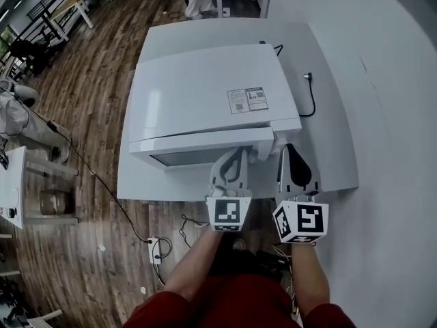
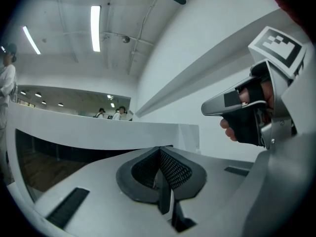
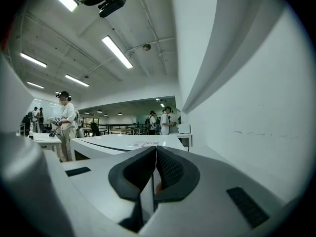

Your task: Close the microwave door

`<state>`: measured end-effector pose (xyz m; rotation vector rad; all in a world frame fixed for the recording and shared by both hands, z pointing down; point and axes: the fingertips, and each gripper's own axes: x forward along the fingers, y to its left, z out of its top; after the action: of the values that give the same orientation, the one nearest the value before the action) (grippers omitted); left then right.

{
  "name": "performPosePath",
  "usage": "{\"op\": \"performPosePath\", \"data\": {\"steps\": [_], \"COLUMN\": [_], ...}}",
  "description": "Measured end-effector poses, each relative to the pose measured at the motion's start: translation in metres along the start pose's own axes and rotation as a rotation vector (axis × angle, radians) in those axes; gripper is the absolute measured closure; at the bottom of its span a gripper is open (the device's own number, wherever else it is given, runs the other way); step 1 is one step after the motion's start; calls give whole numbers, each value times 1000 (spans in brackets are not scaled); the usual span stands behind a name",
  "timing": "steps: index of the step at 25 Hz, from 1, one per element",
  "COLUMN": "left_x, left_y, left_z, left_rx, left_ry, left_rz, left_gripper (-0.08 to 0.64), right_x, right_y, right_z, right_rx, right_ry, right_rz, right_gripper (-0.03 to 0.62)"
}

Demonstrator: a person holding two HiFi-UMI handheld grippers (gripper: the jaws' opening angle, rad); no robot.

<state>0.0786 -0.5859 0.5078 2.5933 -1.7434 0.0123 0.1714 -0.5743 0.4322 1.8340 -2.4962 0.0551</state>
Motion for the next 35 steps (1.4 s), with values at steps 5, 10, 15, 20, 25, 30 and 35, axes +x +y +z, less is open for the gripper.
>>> {"op": "performPosePath", "data": {"steps": [5, 10, 15, 20, 25, 30, 35], "left_x": [12, 12, 13, 13, 2, -24, -64], "left_y": [6, 6, 6, 7, 14, 20, 29], "left_z": [0, 0, -2, 0, 11, 34, 59], "left_rx": [-1, 16, 11, 2, -8, 7, 37], "left_ry": [9, 3, 8, 14, -4, -38, -39], "left_rz": [12, 2, -10, -20, 13, 50, 93], "left_gripper": [534, 534, 534, 534, 534, 534, 534], "right_x": [6, 9, 9, 4, -6, -25, -45], "right_y": [-3, -2, -2, 3, 8, 20, 43], "right_z": [-5, -5, -8, -6, 1, 14, 32], "right_rx": [4, 6, 10, 6, -2, 1, 3], "right_ry": [9, 15, 15, 12, -1, -27, -73], "right_rz": [-8, -9, -15, -15, -8, 12, 66], "right_gripper": [565, 565, 565, 565, 565, 565, 565]}}
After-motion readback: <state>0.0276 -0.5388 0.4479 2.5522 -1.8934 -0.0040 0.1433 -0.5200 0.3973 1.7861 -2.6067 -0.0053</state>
